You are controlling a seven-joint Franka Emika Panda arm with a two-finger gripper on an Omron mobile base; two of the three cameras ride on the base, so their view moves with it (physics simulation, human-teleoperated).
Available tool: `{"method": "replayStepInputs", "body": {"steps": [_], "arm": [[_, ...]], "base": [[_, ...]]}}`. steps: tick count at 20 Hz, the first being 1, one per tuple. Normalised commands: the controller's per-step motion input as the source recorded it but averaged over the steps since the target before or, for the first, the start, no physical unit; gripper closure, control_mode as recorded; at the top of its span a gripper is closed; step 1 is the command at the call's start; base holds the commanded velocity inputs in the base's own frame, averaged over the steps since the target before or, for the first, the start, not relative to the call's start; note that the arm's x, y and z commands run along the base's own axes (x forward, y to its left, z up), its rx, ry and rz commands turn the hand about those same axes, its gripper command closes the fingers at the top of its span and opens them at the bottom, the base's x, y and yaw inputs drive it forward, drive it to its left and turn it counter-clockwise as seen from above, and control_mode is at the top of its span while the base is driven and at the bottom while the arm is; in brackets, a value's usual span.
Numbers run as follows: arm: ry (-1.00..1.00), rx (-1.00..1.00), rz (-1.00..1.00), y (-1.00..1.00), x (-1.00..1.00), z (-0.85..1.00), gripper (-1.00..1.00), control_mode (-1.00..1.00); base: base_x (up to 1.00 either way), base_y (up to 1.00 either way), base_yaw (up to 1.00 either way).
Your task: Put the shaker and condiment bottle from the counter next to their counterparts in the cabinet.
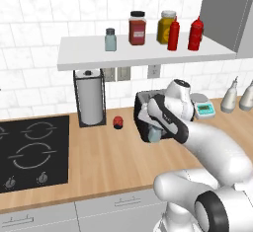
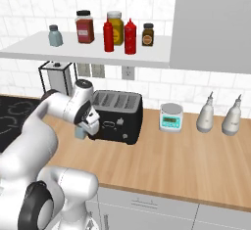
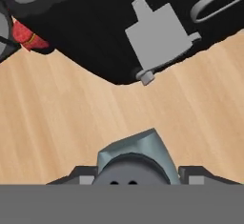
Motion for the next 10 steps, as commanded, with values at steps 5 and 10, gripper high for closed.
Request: {"method": "replayStepInputs", "body": {"steps": [5, 10], "arm": [[0.00, 0.04, 0.00, 0.00, 0.00, 1.00, 1.00, -1.00], [0.00, 0.03, 0.00, 0.03, -0.02, 0.25, 1.00, -1.00]], "base": [[0.00, 0.00, 0.00], [0.00, 0.00, 0.00]]}}
